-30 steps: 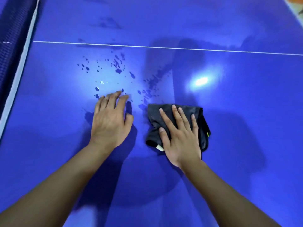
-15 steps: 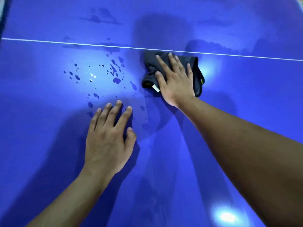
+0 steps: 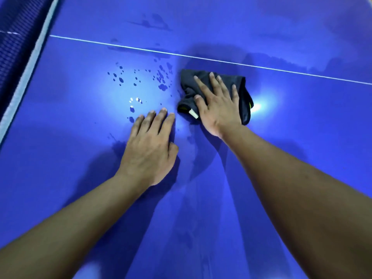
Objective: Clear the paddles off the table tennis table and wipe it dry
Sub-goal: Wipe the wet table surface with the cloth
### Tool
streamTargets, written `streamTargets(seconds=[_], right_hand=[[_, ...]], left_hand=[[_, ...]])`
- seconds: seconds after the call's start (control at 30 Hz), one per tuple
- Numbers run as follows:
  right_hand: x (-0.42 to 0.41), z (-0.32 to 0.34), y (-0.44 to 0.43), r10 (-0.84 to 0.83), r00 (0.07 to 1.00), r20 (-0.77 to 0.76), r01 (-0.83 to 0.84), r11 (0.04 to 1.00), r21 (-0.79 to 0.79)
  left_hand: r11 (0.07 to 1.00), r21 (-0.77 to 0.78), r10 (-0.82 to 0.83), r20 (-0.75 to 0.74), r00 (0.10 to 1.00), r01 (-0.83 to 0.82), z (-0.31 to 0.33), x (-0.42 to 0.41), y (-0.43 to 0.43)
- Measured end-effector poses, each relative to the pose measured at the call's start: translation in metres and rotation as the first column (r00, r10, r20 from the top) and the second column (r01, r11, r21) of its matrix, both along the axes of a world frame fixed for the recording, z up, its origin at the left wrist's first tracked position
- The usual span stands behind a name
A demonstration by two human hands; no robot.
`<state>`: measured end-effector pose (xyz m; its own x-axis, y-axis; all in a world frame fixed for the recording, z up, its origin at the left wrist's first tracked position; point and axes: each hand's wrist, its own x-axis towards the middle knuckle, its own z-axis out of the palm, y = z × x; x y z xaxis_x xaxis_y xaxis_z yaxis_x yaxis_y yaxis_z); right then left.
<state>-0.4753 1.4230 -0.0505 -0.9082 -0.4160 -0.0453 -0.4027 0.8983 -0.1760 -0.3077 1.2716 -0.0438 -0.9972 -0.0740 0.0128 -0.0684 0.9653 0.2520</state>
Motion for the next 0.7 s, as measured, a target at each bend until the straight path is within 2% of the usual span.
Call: streamTargets(seconds=[0.07, 0.2, 0.4, 0.57, 0.7], right_hand=[[0.032, -0.001, 0.003, 0.012, 1.000, -0.012, -0.012, 1.000, 0.002], [0.088, -0.003, 0.011, 0.017, 1.000, -0.009, -0.017, 1.000, -0.010], [0.195, 0.002, 0.031, 0.042, 0.999, 0.027, -0.042, 0.999, -0.021], [0.291, 0.004, 0.060, 0.069, 0.997, 0.038, -0.068, 0.997, -0.045], [0.362, 0.003, 0.081, 0.065, 0.997, 0.033, -0.063, 0.997, -0.050]], left_hand=[[1.000, -0.026, 0.017, 0.028, 0.999, -0.017, 0.005, 0.012, 0.000], [0.999, -0.044, 0.020, -0.009, 1.000, -0.020, 0.011, 0.060, 0.006], [0.993, -0.022, 0.112, -0.071, 0.991, -0.114, 0.004, 0.210, 0.024], [0.974, 0.011, 0.226, -0.031, 0.974, -0.225, 0.003, 0.329, 0.032], [0.974, -0.027, 0.227, -0.017, 0.974, -0.227, -0.001, 0.392, 0.048]])
